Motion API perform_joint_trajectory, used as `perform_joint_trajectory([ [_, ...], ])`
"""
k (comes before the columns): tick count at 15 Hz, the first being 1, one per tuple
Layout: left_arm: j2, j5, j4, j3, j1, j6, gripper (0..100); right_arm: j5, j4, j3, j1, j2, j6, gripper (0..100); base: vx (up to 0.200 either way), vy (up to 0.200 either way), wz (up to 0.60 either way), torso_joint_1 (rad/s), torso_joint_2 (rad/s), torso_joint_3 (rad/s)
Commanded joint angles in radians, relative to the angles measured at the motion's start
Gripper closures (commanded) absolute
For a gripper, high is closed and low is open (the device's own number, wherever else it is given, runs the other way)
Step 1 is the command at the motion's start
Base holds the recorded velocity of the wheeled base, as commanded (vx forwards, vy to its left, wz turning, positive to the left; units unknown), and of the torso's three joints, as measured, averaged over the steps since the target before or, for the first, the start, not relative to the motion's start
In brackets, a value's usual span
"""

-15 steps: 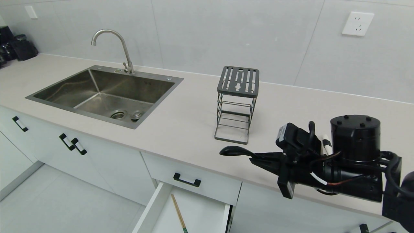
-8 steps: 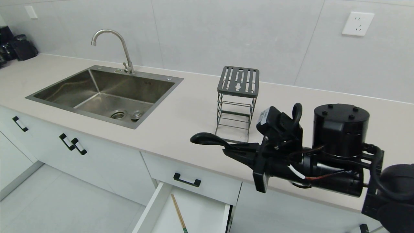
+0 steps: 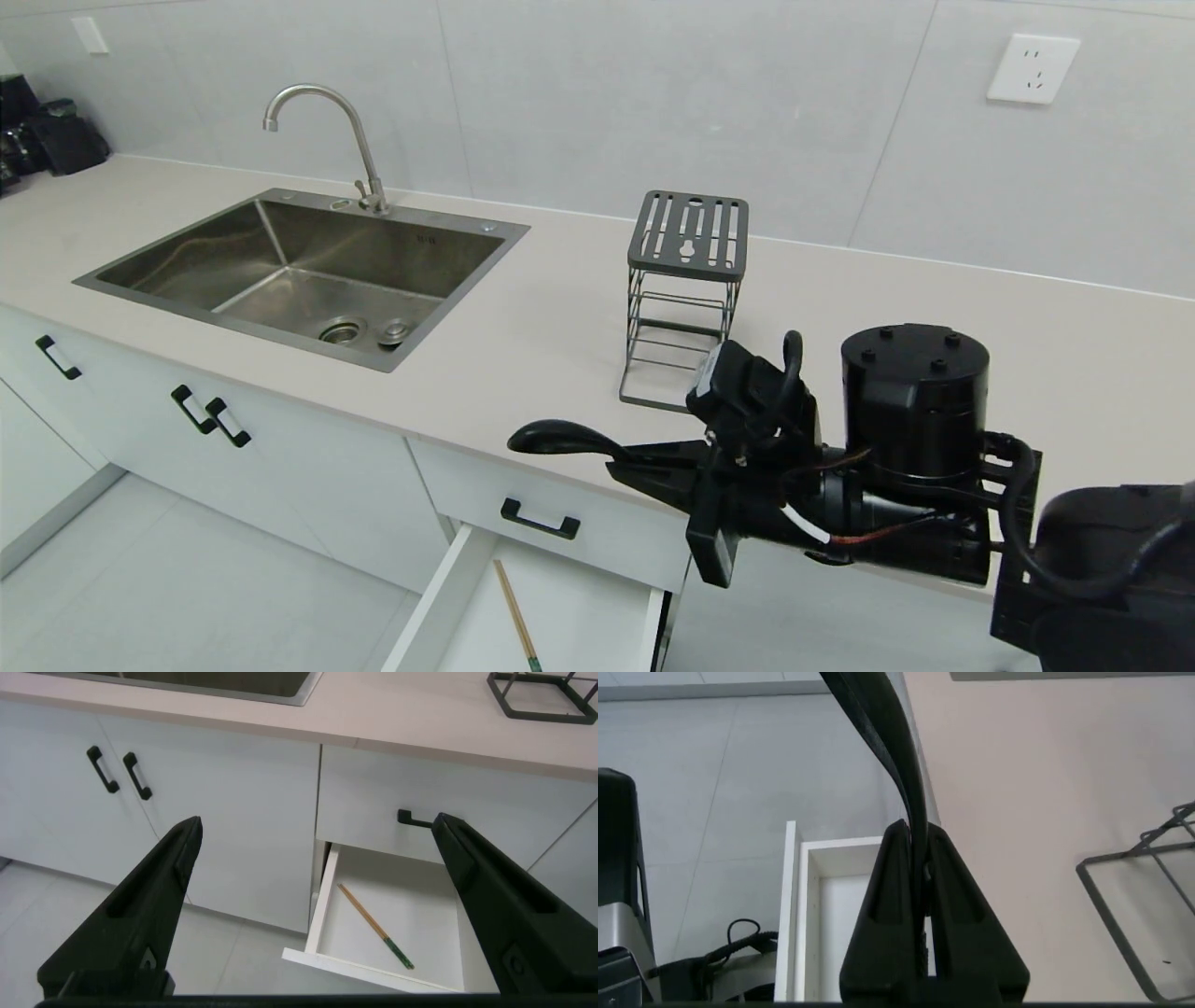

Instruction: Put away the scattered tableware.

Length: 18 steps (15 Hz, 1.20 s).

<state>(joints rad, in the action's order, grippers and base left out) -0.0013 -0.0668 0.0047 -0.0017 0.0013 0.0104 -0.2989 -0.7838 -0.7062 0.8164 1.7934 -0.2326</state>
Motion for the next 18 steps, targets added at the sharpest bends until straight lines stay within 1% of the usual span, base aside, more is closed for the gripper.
perform_joint_trajectory([
  [1,0.001,-0.001,0.000,0.000,0.000,0.000,0,-0.003,0.003,0.042,-0.002,0.004,-0.033,100,0.000,0.000,0.00,0.000,0.00,0.000],
  [3,0.001,-0.001,0.000,0.000,0.000,0.000,0,-0.005,0.001,0.048,0.003,0.004,-0.040,100,0.000,0.000,0.00,0.000,0.00,0.000],
  [5,0.001,0.001,0.000,0.000,0.000,0.000,0,-0.003,0.001,0.008,0.032,0.007,-0.033,100,0.000,0.000,0.00,0.000,0.00,0.000],
  [8,0.001,-0.001,0.000,0.000,0.000,0.000,0,-0.011,-0.002,-0.027,0.066,0.055,-0.027,100,0.000,0.000,0.00,0.000,0.00,0.000],
  [10,0.001,-0.001,0.000,0.000,0.000,0.000,0,-0.003,-0.003,-0.062,0.098,0.107,0.010,100,0.000,0.000,0.00,0.000,0.00,0.000],
  [16,0.001,-0.001,0.000,0.000,-0.001,0.000,0,-0.012,0.005,-0.082,0.145,0.188,0.025,100,0.000,0.000,0.00,0.000,0.00,0.000],
  [18,0.001,-0.001,0.000,0.000,0.000,0.000,0,-0.020,0.006,-0.110,0.161,0.210,0.033,100,0.000,0.000,0.00,0.000,0.00,0.000],
])
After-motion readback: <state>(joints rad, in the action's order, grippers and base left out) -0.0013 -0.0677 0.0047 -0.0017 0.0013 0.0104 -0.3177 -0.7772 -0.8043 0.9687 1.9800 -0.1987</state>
